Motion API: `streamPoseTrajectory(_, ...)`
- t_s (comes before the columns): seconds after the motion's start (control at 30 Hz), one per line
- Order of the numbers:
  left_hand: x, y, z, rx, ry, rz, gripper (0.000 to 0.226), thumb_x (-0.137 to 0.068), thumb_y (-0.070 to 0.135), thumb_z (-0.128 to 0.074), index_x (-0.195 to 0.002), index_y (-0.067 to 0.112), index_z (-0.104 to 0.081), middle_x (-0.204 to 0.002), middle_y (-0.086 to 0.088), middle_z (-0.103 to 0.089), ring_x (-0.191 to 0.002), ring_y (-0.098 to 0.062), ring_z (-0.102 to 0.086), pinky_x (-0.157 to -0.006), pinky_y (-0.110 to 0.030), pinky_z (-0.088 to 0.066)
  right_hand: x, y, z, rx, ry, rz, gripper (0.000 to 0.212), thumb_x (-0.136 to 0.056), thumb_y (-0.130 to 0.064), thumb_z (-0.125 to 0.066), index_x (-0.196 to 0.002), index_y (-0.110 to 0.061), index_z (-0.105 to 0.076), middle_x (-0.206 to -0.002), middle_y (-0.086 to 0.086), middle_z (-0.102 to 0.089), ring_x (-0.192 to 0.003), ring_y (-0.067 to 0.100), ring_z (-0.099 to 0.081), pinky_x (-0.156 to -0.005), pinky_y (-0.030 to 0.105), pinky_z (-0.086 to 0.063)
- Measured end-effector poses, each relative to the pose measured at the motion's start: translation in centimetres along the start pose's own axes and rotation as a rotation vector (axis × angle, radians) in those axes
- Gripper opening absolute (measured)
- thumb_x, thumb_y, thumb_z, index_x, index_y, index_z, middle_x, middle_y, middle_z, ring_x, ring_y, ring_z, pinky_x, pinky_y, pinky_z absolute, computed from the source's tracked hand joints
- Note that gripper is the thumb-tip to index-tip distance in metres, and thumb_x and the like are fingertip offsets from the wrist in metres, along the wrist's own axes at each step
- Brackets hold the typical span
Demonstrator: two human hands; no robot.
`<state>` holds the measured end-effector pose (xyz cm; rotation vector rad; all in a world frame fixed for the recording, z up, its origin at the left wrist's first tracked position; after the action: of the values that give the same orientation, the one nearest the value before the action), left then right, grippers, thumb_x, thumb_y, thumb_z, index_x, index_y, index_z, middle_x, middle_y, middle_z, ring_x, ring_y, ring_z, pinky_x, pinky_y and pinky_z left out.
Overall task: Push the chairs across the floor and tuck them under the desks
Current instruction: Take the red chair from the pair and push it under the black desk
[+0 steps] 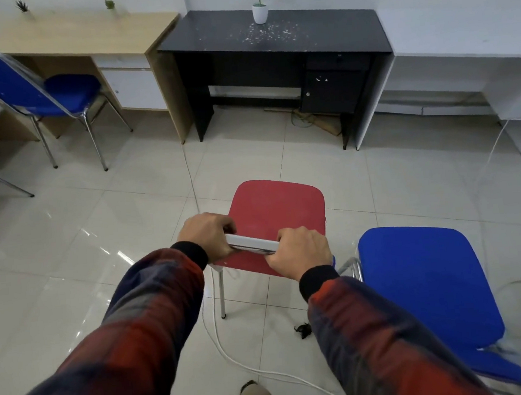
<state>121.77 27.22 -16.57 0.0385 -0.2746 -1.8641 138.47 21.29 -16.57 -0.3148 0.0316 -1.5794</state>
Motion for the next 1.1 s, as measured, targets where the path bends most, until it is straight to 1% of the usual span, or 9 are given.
streamPoseTrajectory(0.13, -1.2, -1.9, 0.6, -0.032, 0.007, -0.003, 0.025, -0.066, 0.042, -0.068, -0.088, 0.029, -0.068, -0.081, 0.013, -0.066, -0.075, -0.015, -0.057, -0.067, -0.024, -0.041, -1.5, -1.9, -0.3, -0.002, 0.009, 0.007, 0.034, -0.087, -0.048, -0.058, -0.105, -0.022, -0.068, -0.078, -0.002, -0.061, -0.068, 0.023, -0.055, -0.061, 0.030, -0.042)
streamPoseTrajectory(0.23, -1.8, -3.1, 1.1, -0.048, 0.027, -0.002, 0.026, -0.066, 0.041, -0.070, -0.089, 0.029, -0.069, -0.076, 0.013, -0.060, -0.078, -0.016, -0.060, -0.067, -0.025, -0.043, -2.2, -3.1, -0.4, -0.006, 0.007, 0.011, 0.034, -0.087, -0.049, -0.059, -0.104, -0.021, -0.067, -0.077, -0.002, -0.061, -0.066, 0.022, -0.056, -0.058, 0.030, -0.042)
streamPoseTrajectory(0.4, -3.3, -6.0, 1.7, -0.095, 0.017, 0.022, 0.032, -0.068, 0.045, -0.074, -0.097, 0.032, -0.071, -0.087, 0.008, -0.068, -0.083, -0.018, -0.062, -0.070, -0.025, -0.043, -4.2, -5.4, -0.9, -0.005, -0.008, 0.009, 0.033, -0.088, -0.047, -0.060, -0.102, -0.018, -0.066, -0.066, -0.004, -0.049, -0.059, 0.019, -0.050, -0.050, 0.027, -0.034)
streamPoseTrajectory(0.47, -4.5, -7.2, 2.0, -0.096, 0.010, 0.050, 0.032, -0.069, 0.047, -0.073, -0.098, 0.033, -0.071, -0.087, 0.008, -0.069, -0.084, -0.018, -0.062, -0.070, -0.025, -0.044, -5.7, -6.2, -0.5, 0.007, -0.003, 0.023, 0.031, -0.089, -0.046, -0.059, -0.101, -0.018, -0.065, -0.065, -0.004, -0.046, -0.061, 0.021, -0.050, -0.053, 0.028, -0.034)
streamPoseTrajectory(0.6, -7.5, -7.0, 2.1, -0.065, 0.022, 0.073, 0.033, -0.070, 0.052, -0.068, -0.097, 0.034, -0.072, -0.088, 0.010, -0.072, -0.086, -0.018, -0.065, -0.075, -0.026, -0.049, -9.1, -4.7, 0.8, 0.005, 0.003, 0.023, 0.031, -0.084, -0.046, -0.057, -0.100, -0.021, -0.067, -0.081, 0.002, -0.064, -0.075, 0.029, -0.062, -0.066, 0.032, -0.048)
streamPoseTrajectory(0.7, -9.4, -4.8, 1.8, -0.023, 0.053, 0.057, 0.030, -0.072, 0.053, -0.067, -0.096, 0.035, -0.071, -0.087, 0.010, -0.071, -0.085, -0.017, -0.065, -0.074, -0.027, -0.050, -11.4, -1.7, 1.4, 0.022, 0.018, -0.007, 0.035, -0.078, -0.050, -0.056, -0.099, -0.025, -0.069, -0.083, 0.001, -0.069, -0.078, 0.029, -0.066, -0.072, 0.034, -0.055)
streamPoseTrajectory(0.9, -12.3, -3.5, 1.3, 0.032, 0.056, 0.026, 0.032, -0.066, 0.059, -0.066, -0.087, 0.035, -0.068, -0.080, 0.013, -0.069, -0.078, -0.014, -0.063, -0.072, -0.028, -0.053, -14.3, 1.3, 1.1, 0.002, -0.062, -0.079, 0.036, -0.074, -0.054, -0.059, -0.097, -0.028, -0.069, -0.082, -0.004, -0.067, -0.077, 0.025, -0.063, -0.072, 0.032, -0.053)
streamPoseTrajectory(1.03, -12.7, -4.5, 1.7, 0.027, 0.049, -0.002, 0.030, -0.067, 0.054, -0.069, -0.088, 0.033, -0.068, -0.081, 0.013, -0.068, -0.079, -0.014, -0.063, -0.071, -0.026, -0.050, -14.9, 0.5, -0.1, -0.017, -0.128, -0.134, 0.039, -0.072, -0.054, -0.058, -0.097, -0.026, -0.069, -0.083, -0.003, -0.065, -0.075, 0.025, -0.059, -0.066, 0.030, -0.046)
streamPoseTrajectory(1.1, -12.9, -5.3, 2.1, 0.024, 0.047, -0.002, 0.031, -0.067, 0.054, -0.070, -0.089, 0.032, -0.068, -0.083, 0.013, -0.068, -0.080, -0.014, -0.063, -0.072, -0.026, -0.049, -15.3, -0.2, -0.3, -0.008, -0.128, -0.124, 0.040, -0.072, -0.054, -0.058, -0.095, -0.023, -0.069, -0.081, -0.002, -0.064, -0.074, 0.025, -0.060, -0.065, 0.030, -0.047)
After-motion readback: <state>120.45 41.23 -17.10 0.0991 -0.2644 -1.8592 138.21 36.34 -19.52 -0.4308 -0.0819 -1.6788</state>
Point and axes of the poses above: each hand's wrist, its own x-axis away from the middle knuckle, its own z-axis out of the back of the hand, y = z × x, the point moved 9 cm from there along -x, towards the middle knuckle
